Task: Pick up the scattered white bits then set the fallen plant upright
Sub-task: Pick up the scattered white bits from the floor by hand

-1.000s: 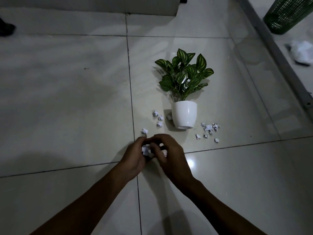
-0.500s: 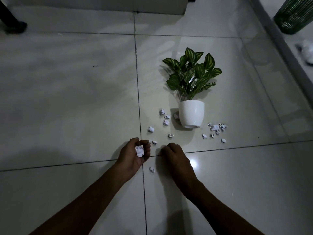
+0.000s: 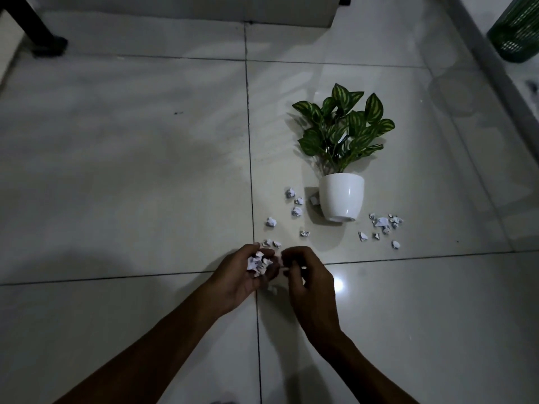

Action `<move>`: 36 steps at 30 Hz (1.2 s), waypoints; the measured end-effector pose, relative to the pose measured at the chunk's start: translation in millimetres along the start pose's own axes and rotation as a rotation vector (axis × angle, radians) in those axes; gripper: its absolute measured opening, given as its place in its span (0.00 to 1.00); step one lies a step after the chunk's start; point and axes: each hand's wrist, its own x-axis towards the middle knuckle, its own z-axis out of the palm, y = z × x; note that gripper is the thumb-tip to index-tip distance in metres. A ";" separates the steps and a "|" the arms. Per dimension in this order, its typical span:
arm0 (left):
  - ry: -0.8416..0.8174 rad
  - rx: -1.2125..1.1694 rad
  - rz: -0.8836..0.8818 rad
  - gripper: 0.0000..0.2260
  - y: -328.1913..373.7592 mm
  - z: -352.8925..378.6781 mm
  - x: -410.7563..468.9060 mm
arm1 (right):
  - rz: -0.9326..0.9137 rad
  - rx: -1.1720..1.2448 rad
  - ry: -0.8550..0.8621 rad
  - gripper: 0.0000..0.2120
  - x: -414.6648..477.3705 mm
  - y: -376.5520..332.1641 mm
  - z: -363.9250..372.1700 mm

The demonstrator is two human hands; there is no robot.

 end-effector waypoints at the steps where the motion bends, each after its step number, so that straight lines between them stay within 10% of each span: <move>1: 0.024 -0.032 0.005 0.14 1.3 -1.9 -0.5 | -0.001 -0.069 -0.018 0.13 -3.8 3.8 -0.1; 5: 0.056 -0.072 0.058 0.11 5.1 -5.9 -2.6 | -0.144 -0.459 -0.347 0.14 -20.2 28.4 9.1; 21: -0.048 0.035 0.071 0.12 4.1 0.7 -12.6 | -0.181 -0.121 -0.122 0.07 17.8 -12.7 14.5; 26: 0.153 0.034 0.166 0.15 9.4 -2.6 -8.6 | -0.204 -0.509 -0.286 0.22 38.4 4.1 19.2; 30: 0.223 0.056 0.189 0.13 10.4 -4.5 -6.1 | -0.344 -0.689 -0.361 0.12 44.5 7.2 22.7; 36: 0.219 0.113 0.176 0.10 10.8 3.6 -5.2 | -0.178 -0.277 -0.212 0.11 44.8 -2.5 12.1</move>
